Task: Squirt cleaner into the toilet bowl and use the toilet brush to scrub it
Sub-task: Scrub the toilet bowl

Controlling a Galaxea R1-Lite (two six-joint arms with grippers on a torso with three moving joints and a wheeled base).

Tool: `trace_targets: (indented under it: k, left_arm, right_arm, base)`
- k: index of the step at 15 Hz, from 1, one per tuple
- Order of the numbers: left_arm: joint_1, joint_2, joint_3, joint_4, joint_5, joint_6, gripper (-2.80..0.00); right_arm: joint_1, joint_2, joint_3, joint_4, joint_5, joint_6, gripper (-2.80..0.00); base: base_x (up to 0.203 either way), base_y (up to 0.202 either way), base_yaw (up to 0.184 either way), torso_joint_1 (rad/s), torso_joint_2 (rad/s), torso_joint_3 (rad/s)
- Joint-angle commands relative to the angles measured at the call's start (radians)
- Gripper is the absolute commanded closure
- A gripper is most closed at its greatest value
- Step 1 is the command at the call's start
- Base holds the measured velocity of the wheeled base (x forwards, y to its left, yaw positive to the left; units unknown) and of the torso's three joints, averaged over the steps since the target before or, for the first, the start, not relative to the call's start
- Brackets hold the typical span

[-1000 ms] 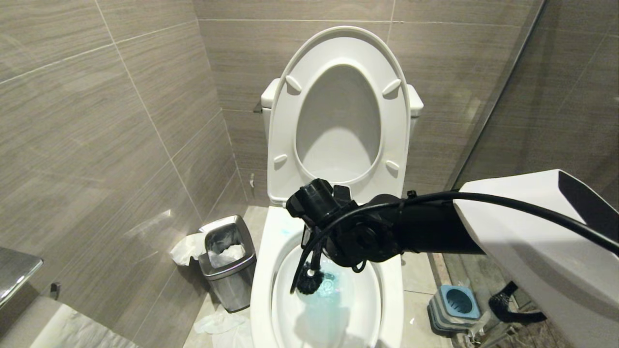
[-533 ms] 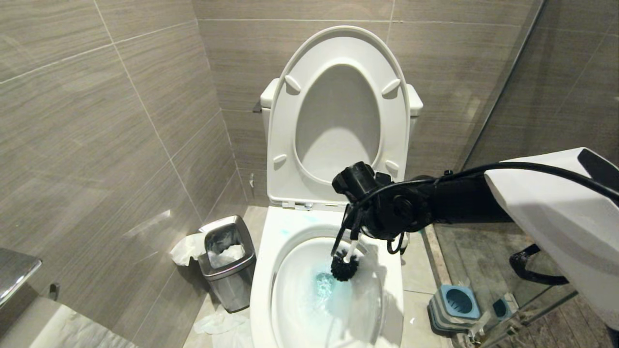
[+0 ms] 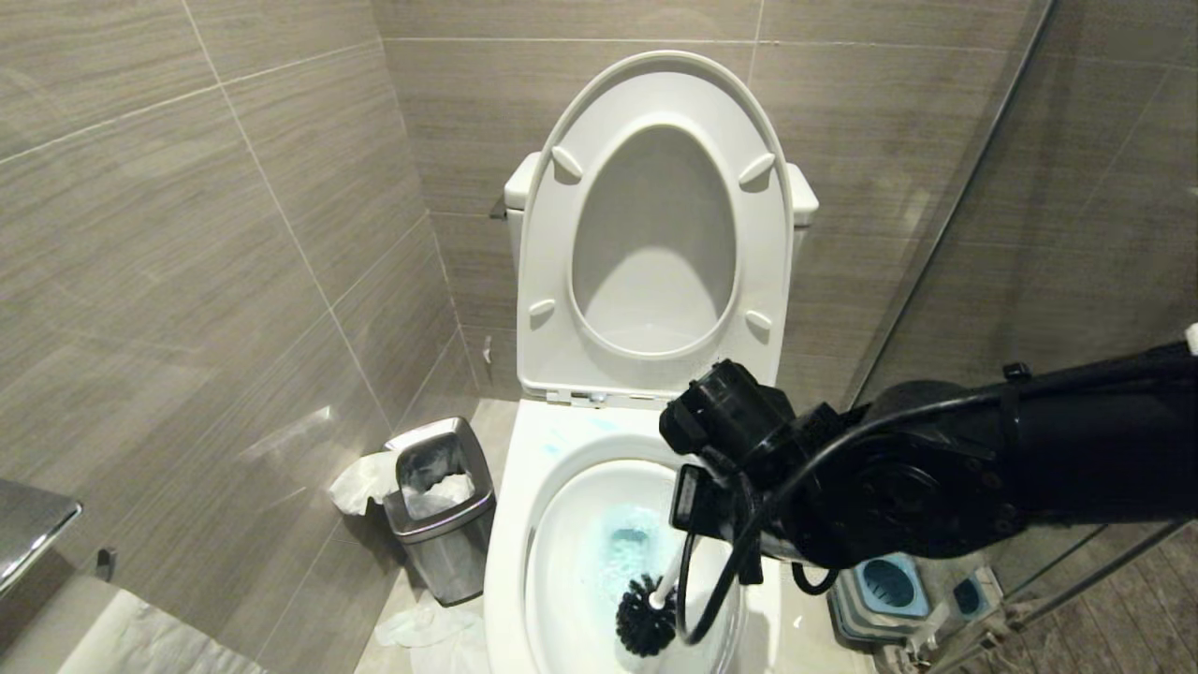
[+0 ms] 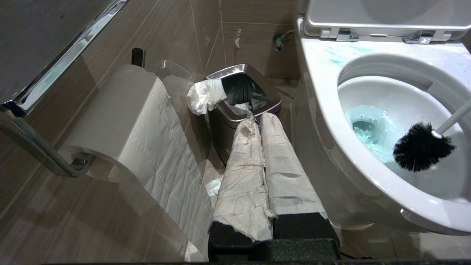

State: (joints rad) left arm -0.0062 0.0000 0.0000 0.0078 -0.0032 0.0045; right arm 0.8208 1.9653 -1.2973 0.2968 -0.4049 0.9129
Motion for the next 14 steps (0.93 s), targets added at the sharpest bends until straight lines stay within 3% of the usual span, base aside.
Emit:
trace_targets:
  k: [1, 4, 8, 10, 14]
  left_arm:
    - [0.000, 0.000, 0.002, 0.001, 0.000, 0.000, 0.00]
    - [0.000, 0.000, 0.002, 0.001, 0.000, 0.000, 0.00]
    - [0.000, 0.000, 0.002, 0.000, 0.000, 0.000, 0.00]
    - [0.000, 0.000, 0.002, 0.000, 0.000, 0.000, 0.00]
    - [0.000, 0.000, 0.002, 0.001, 0.000, 0.000, 0.00]
  right_arm:
    - [0.066, -0.008, 0.002, -0.003, 0.000, 0.032, 0.00]
    - [0.074, 0.080, -0.120, -0.009, -0.010, 0.036, 0.00]
    - [-0.004, 0.221, -0.344, -0.007, -0.035, -0.023, 0.00]
    - [-0.045, 0.249, -0.372, -0.006, -0.059, -0.081, 0.00]
    - [-0.070, 0.247, -0.367, -0.004, -0.061, -0.112, 0.00]
  base:
    - [0.000, 0.000, 0.000, 0.000, 0.00, 0.000]
    - [0.000, 0.000, 0.000, 0.000, 0.00, 0.000]
    - [0.000, 0.000, 0.000, 0.000, 0.00, 0.000]
    - [0.000, 0.000, 0.000, 0.000, 0.00, 0.000]
    - [0.000, 0.000, 0.000, 0.000, 0.00, 0.000]
